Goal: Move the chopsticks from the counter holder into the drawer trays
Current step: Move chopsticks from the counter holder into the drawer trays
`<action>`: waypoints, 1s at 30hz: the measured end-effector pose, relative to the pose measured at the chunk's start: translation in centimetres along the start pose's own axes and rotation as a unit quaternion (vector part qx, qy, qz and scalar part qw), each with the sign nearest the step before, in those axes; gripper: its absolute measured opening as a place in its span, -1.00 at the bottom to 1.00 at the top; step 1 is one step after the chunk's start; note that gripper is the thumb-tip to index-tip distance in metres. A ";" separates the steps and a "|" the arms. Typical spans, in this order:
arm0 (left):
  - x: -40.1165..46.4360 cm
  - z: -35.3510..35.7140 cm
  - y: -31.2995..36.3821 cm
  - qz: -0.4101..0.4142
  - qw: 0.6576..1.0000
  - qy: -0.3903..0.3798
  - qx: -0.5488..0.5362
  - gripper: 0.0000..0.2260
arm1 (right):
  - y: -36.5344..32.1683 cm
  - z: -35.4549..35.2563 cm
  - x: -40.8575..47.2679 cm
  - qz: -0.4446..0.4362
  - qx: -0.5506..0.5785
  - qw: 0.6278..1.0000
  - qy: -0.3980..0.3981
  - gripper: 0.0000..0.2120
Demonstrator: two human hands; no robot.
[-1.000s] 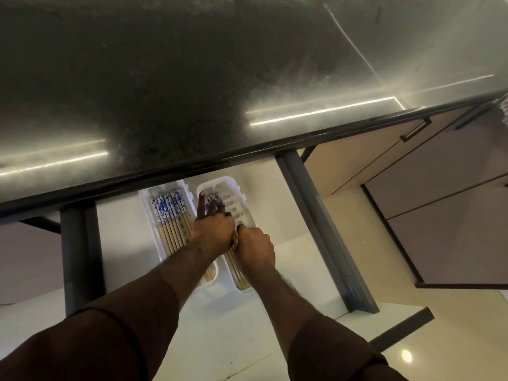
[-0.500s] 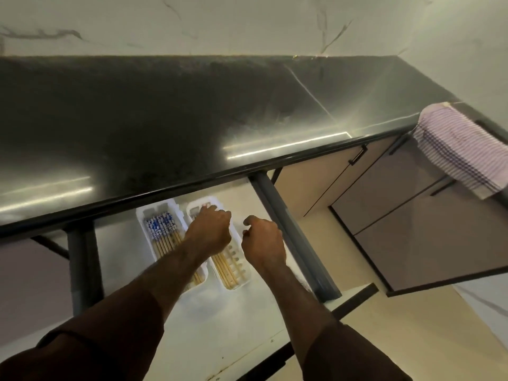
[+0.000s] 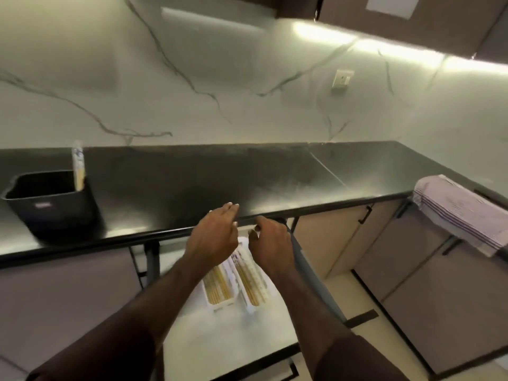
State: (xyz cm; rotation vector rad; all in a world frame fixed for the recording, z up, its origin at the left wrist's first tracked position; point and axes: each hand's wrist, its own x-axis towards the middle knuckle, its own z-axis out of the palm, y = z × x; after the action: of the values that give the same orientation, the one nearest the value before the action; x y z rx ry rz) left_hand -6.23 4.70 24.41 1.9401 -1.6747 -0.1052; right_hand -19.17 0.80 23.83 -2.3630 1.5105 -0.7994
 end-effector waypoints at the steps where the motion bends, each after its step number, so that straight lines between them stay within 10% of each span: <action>1: -0.3 -1.6 -0.1 0.005 1.000 0.017 0.003 -0.57 | -1.3 -0.6 0.3 -0.015 0.000 1.000 0.009 -0.74; 30: -2.7 -28.9 -33.6 -0.047 0.985 0.167 -0.001 -0.56 | -40.6 13.3 6.8 -0.172 0.098 0.980 0.022 -0.71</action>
State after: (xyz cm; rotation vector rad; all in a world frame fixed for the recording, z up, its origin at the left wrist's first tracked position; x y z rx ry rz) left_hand 34.84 19.51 32.23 1.9110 -1.3651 0.1734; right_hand 21.56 11.43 33.74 -2.4992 0.9914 -1.0292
